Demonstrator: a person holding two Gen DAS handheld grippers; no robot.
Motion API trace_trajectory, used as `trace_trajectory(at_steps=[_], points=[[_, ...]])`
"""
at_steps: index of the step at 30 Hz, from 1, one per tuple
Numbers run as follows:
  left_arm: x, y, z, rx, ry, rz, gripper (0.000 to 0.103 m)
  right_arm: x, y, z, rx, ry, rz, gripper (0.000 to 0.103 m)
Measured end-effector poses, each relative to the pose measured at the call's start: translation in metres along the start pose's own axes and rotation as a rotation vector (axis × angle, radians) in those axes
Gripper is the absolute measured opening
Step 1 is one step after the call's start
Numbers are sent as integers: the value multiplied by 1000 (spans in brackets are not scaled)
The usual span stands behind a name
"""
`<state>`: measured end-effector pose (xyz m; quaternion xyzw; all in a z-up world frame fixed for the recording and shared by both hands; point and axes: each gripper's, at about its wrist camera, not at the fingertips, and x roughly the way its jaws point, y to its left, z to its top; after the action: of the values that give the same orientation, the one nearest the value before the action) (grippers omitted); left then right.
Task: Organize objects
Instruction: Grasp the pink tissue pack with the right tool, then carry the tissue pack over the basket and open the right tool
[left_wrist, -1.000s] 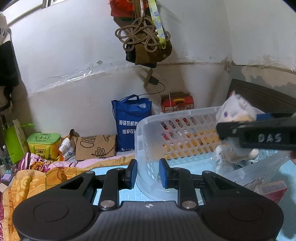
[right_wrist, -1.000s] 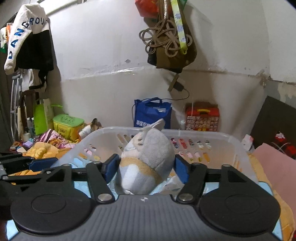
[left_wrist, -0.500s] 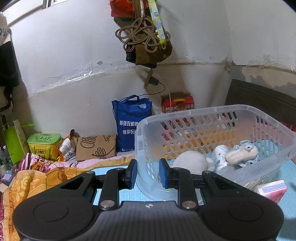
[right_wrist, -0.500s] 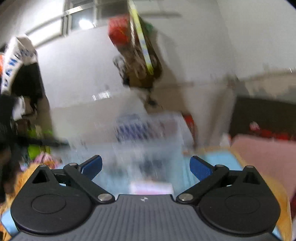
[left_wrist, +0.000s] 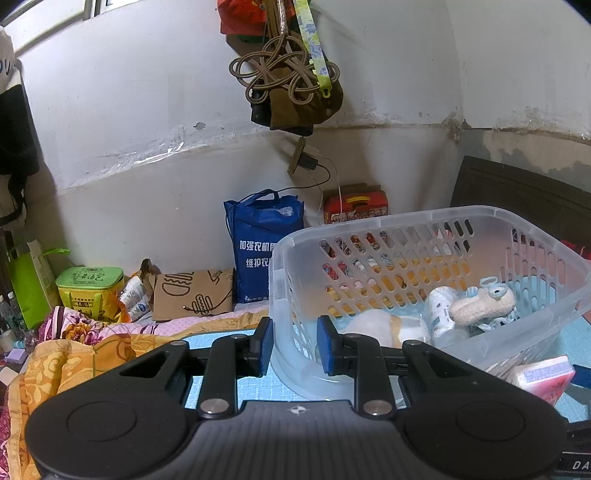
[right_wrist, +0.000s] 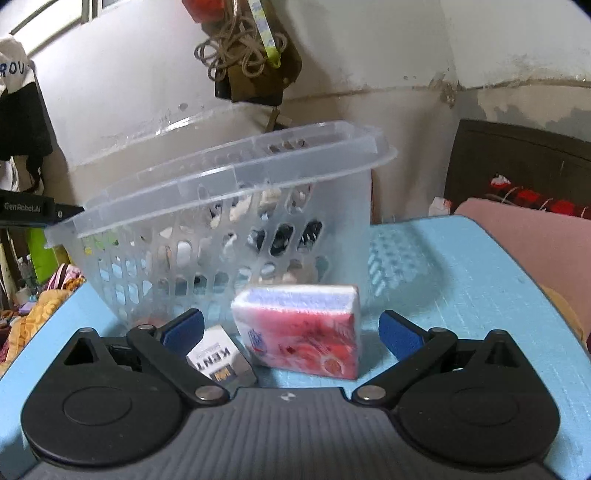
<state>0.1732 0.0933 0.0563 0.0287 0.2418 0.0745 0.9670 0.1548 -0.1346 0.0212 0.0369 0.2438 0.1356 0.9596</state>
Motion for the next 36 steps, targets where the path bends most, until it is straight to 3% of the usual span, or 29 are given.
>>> trace_trajectory(at_steps=[3, 5, 7, 19, 36], points=[[0, 0, 0, 1, 1, 1, 29, 4, 0, 1, 7, 11, -7, 95], [-1, 0, -1, 5, -1, 0, 29, 5, -3, 1, 19, 20, -24, 79], [0, 0, -1, 6, -1, 0, 29, 5, -6, 1, 35, 18, -9, 77], [-1, -1, -1, 6, 0, 0, 29, -20, -19, -3, 106, -141, 8, 75], [-1, -3, 1, 6, -2, 4, 29, -30, -18, -5, 79, -204, 0, 75]])
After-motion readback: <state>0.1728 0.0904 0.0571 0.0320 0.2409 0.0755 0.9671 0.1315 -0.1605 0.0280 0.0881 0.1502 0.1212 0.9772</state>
